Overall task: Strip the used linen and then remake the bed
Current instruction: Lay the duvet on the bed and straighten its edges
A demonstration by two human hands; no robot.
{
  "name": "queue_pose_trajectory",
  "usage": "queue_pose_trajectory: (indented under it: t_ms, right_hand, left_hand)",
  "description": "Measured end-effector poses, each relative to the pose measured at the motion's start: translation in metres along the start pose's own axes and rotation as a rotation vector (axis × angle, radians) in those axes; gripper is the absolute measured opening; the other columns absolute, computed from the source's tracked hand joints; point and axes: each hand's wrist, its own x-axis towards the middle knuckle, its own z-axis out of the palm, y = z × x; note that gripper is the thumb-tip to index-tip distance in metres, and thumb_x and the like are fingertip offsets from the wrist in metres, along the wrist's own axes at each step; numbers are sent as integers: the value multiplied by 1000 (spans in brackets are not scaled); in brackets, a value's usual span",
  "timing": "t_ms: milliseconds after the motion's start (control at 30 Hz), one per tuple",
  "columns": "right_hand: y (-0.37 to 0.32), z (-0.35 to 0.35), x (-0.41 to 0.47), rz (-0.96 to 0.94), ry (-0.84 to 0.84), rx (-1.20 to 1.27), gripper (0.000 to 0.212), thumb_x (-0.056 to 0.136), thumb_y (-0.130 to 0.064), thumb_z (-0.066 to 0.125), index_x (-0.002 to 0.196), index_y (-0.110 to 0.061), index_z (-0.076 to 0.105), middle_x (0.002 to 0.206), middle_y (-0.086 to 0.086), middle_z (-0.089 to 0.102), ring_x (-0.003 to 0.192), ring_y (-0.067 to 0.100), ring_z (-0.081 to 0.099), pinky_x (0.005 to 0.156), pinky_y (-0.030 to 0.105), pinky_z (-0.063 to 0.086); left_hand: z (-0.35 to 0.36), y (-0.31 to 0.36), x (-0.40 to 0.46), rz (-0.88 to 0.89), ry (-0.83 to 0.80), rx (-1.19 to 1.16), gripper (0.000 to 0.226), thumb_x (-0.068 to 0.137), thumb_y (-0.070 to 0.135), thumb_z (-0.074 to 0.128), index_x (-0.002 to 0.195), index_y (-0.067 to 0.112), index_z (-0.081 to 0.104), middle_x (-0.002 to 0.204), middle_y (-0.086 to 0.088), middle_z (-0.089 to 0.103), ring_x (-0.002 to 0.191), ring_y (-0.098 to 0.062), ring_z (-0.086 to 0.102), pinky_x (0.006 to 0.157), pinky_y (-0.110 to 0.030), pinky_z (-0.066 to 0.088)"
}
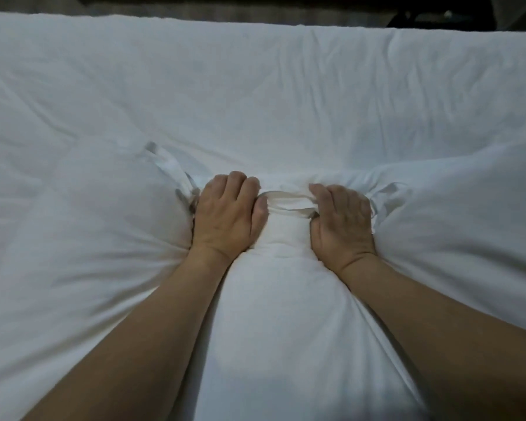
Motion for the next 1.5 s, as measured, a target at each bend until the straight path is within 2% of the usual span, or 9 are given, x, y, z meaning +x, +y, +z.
queue_pose_trajectory:
  t_ms: [533, 767, 867, 967, 1100, 1167, 1233, 1333, 1500]
  right_hand:
    - [9, 21, 7, 6, 49, -15, 24, 78, -20, 45, 91, -9, 62, 82, 9, 58, 73, 31, 54, 72, 40, 29]
    - [-5, -44, 58, -93, 69, 9, 22, 83, -18, 42, 84, -6, 61, 75, 16, 58, 64, 35, 54, 63, 39, 31]
    - [-36, -56, 88, -28, 82, -58, 21, 89, -21, 52, 97, -5, 61, 97, 18, 58, 88, 38, 57, 82, 44, 39]
    - [-67, -61, 64, 69, 21, -49, 49, 96, -43, 44, 134, -13, 47, 139, 16, 41, 132, 34, 38, 114, 47, 17]
    - [-76, -42, -17, 34, -157, -46, 59, 98, -46, 25, 151, -21, 30, 157, 9, 27, 146, 27, 22, 120, 48, 6]
    - [-76, -26, -20, 100, -225, -18, 60, 98, -44, 21, 154, -21, 22, 159, 10, 23, 147, 27, 17, 121, 45, 0]
    - [-78, -16, -15, 118, -229, 15, 61, 98, -43, 20, 154, -19, 20, 159, 12, 23, 147, 29, 17, 121, 44, -2]
    - [-77, -8, -15, 117, -173, 50, 61, 98, -40, 24, 153, -15, 23, 157, 15, 25, 146, 31, 20, 121, 44, 1]
    - [-79, -6, -8, 110, -194, 9, 62, 97, -41, 23, 153, -14, 23, 158, 15, 23, 147, 32, 17, 121, 43, -3]
  left_hand:
    - [16, -4, 13, -47, -27, 138, 28, 97, 30, 40, 82, 11, 54, 78, -8, 54, 69, -30, 48, 62, -41, 35]
    - [-51, -23, 41, 59, 21, 145, 33, 100, 30, 39, 70, 18, 44, 58, -8, 56, 49, -33, 54, 49, -32, 28]
    - [-50, -41, 43, -104, 23, 167, 36, 100, 30, 39, 69, 15, 49, 58, -12, 59, 51, -35, 56, 50, -32, 29]
    - [-26, -49, 32, -220, -64, 111, 40, 101, 32, 37, 72, 11, 55, 65, -14, 62, 59, -37, 60, 53, -36, 32]
    - [-32, -59, 38, -213, -59, 110, 34, 94, 30, 39, 72, 11, 56, 69, -12, 60, 60, -34, 57, 53, -35, 35]
    - [-52, -57, 37, -120, 7, 178, 32, 91, 32, 40, 78, 11, 60, 77, -11, 61, 65, -33, 58, 60, -35, 35]
    - [-77, -60, 16, -56, 39, 228, 33, 93, 36, 38, 95, 15, 64, 99, -9, 65, 87, -32, 61, 81, -42, 40]
    - [-108, -95, -31, -138, -36, 334, 45, 94, 46, 35, 126, 23, 57, 136, -5, 55, 128, -28, 47, 114, -49, 22]
    - [-102, -144, -50, -428, -302, 228, 60, 94, 50, 21, 146, 27, 39, 155, -5, 35, 144, -29, 25, 119, -51, 6]
